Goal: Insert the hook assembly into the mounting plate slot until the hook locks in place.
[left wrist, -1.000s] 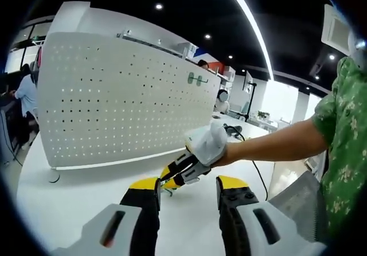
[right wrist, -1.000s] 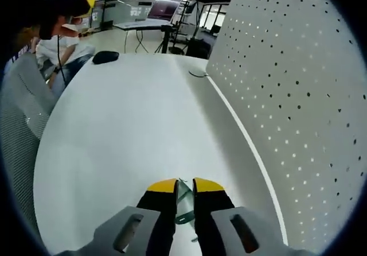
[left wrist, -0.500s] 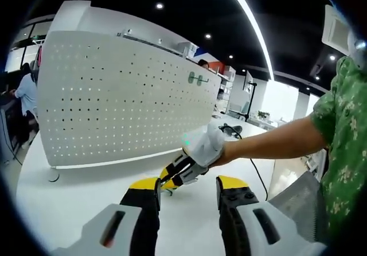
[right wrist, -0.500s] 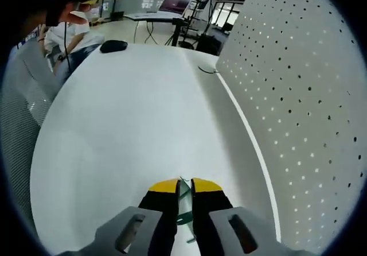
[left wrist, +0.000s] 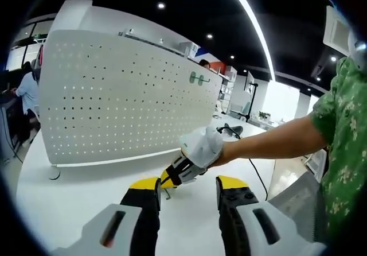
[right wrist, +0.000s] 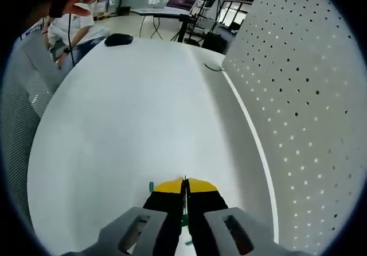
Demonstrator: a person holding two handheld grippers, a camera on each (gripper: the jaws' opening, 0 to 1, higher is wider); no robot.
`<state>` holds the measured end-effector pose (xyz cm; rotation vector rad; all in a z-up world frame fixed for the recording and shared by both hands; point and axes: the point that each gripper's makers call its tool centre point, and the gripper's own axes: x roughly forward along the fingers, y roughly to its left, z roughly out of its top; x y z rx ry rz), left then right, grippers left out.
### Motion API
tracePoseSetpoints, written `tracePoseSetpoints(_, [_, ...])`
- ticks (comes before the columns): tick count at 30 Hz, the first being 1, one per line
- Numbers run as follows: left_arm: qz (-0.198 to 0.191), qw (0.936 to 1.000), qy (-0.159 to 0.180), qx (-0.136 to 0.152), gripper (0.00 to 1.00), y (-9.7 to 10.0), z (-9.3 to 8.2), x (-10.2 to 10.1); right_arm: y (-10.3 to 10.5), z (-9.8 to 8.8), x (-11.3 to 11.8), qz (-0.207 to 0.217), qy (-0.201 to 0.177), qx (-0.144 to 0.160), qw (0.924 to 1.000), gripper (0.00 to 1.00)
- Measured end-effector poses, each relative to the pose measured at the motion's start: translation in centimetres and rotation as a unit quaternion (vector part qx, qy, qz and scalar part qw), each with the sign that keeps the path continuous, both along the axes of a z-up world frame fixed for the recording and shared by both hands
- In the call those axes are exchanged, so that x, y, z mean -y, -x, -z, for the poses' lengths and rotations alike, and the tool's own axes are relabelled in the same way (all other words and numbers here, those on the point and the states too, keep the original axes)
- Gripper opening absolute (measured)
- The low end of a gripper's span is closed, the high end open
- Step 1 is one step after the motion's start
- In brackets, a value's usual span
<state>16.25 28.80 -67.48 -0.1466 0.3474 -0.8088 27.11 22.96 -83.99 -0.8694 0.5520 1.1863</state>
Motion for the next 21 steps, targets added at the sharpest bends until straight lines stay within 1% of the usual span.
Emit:
tracePoseSetpoints(5, [0.001,1.0000,-0.001,0.001,0.40,0.0,0.0,0.1,0.0,-0.1,0.0,0.006,-0.007,-0.003,1.0000,0.00])
tracePoseSetpoints(7, [0.002,1.0000,-0.001,0.001,0.40,0.0,0.0,0.1,-0.2,-0.4,0.0,0.013,-0.017,-0.002,0.9998,0.00])
tracePoseSetpoints(8, [0.002,1.0000,-0.001,0.001,0.40,0.0,0.0,0.2,-0.2,-0.7,-0.1,0.023,-0.029,-0.010,0.9993,0.00])
tracePoseSetpoints(14, [0.003,1.0000,-0.002,0.003,0.40,-0.1,-0.2,0.3,-0.7,-1.8,0.0,0.062,-0.075,-0.024,0.9950,0.00])
tracePoseSetpoints(21, [0.006,1.0000,-0.003,0.005,0.39,-0.1,-0.4,0.5,-1.0,-3.2,0.2,0.092,-0.115,-0.027,0.9888,0.00])
